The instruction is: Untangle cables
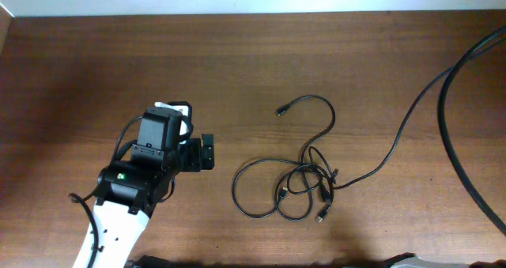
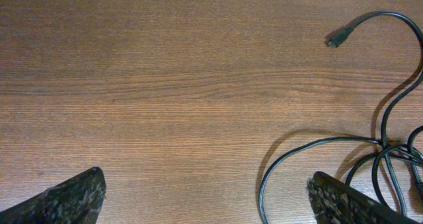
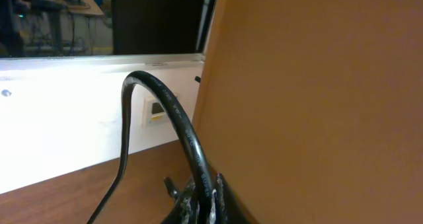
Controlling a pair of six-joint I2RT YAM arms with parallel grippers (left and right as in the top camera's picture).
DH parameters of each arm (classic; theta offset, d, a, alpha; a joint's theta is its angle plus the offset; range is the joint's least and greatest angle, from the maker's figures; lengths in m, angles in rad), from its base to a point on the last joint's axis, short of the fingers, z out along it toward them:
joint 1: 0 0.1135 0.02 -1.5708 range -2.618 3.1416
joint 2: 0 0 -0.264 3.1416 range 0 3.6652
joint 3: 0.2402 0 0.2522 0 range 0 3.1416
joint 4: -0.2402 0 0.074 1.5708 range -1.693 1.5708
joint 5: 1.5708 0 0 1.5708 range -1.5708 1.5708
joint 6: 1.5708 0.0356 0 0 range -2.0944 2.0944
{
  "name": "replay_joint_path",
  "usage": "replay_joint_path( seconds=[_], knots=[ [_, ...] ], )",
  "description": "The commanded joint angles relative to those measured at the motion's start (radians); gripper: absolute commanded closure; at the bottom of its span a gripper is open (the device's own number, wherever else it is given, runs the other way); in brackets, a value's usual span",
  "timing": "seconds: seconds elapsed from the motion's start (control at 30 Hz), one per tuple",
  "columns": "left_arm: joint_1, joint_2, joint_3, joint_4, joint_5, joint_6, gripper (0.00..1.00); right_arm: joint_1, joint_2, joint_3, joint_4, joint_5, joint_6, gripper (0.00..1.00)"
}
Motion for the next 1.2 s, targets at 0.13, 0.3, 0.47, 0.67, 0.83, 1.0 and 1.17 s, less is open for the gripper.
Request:
replay_joint_path(
  seconds=[0.13, 0.3, 0.47, 0.67, 0.83, 1.0, 1.17],
  knots=[
    [0.004, -0.001, 0.0, 0.002, 0.007, 0.016, 0.01, -0.094, 0.005, 0.002, 0.105, 0.303, -0.008, 0.96],
    [0.004, -0.001, 0.0, 0.002, 0.007, 0.016, 0.01, -0.41, 0.082, 0.002, 0.245, -0.074, -0.127, 0.96],
    [0.004, -0.001, 0.0, 0.002, 0.007, 0.016, 0.01, -0.489, 0.211, 0.002, 0.117, -0.564, -0.062, 0.96],
    [0.004, -0.001, 0.0, 0.002, 0.007, 0.016, 0.01, -0.489, 0.104, 0.002, 0.193, -1.482, 0.155, 0.96],
    [0.004, -0.001, 0.0, 0.002, 0.007, 0.016, 0.01, -0.489, -0.014, 0.002, 0.185, -1.427, 0.3, 0.96],
    [0.004, -0.001, 0.0, 0.002, 0.007, 0.016, 0.01, -0.489, -0.068, 0.002, -0.157, -1.411, 0.241, 0.96],
    [0.004, -0.001, 0.0, 0.002, 0.007, 0.016, 0.01, -0.489, -0.065, 0.0, -0.264, -1.664, 0.167, 0.96]
  ],
)
